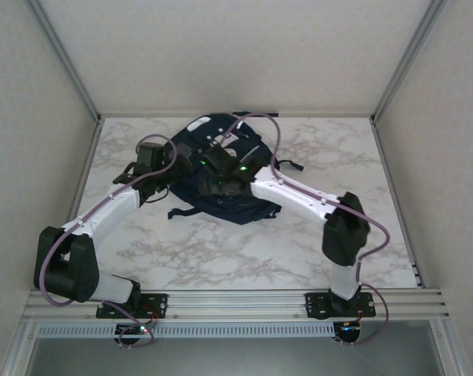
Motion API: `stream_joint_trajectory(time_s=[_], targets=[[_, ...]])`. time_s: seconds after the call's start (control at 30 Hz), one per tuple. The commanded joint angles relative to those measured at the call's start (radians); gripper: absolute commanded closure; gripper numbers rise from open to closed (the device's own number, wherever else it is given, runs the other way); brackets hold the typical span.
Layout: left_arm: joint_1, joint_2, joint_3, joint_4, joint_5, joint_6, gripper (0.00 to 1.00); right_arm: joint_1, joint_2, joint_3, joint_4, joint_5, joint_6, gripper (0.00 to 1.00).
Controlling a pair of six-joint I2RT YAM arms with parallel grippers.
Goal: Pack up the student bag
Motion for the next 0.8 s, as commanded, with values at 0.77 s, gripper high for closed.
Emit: stream_joint_trajectory(time_s=[0.77], targets=[[0.079, 0.334, -0.005, 0.262, 0.071, -0.104, 0.38, 0.049, 0.204, 0.102, -0.309, 0.409, -0.080, 0.10]])
